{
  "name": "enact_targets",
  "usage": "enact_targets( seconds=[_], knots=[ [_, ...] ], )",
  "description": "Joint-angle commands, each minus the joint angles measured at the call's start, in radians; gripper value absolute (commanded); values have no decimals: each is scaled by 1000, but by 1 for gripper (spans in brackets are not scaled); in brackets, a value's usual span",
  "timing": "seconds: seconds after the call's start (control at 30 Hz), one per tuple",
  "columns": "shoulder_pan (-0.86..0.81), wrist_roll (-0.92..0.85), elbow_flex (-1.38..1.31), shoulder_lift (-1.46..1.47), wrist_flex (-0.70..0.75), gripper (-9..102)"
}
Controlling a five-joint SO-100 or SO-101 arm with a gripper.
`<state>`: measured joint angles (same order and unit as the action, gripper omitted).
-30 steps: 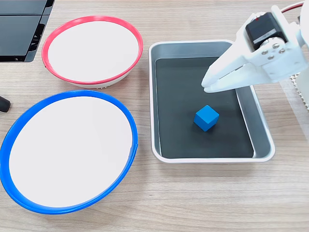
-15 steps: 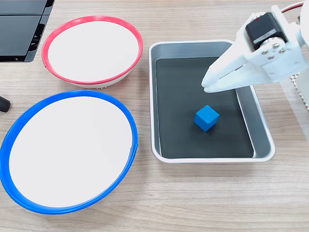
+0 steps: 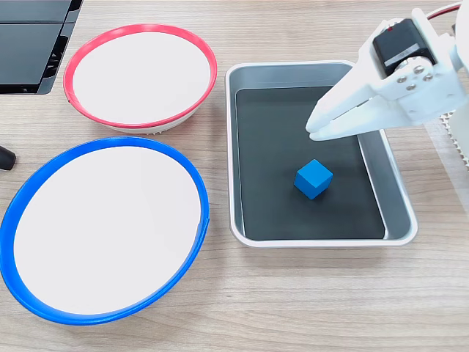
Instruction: Move a blue block from tray to blue dish
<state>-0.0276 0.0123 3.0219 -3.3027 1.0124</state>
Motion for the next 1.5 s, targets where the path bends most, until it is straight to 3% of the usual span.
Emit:
enact_targets(
  seconds=[0.0, 0.13, 0.3, 0.47, 0.63, 0.83, 0.97, 1.47],
  knots=[
    [9, -5, 2, -26, -15, 2],
    [-21, -97, -129, 3, 55, 12],
    [-40, -663, -443, 235, 100, 0],
    [-38, -1351, -810, 621, 434, 0],
    [-23, -1793, -861, 877, 449, 4],
    [20, -2034, -870, 1104, 307, 19],
    [64, -2088, -857, 1207, 229, 23],
    [152, -2131, -911, 1522, 115, 25]
  ],
)
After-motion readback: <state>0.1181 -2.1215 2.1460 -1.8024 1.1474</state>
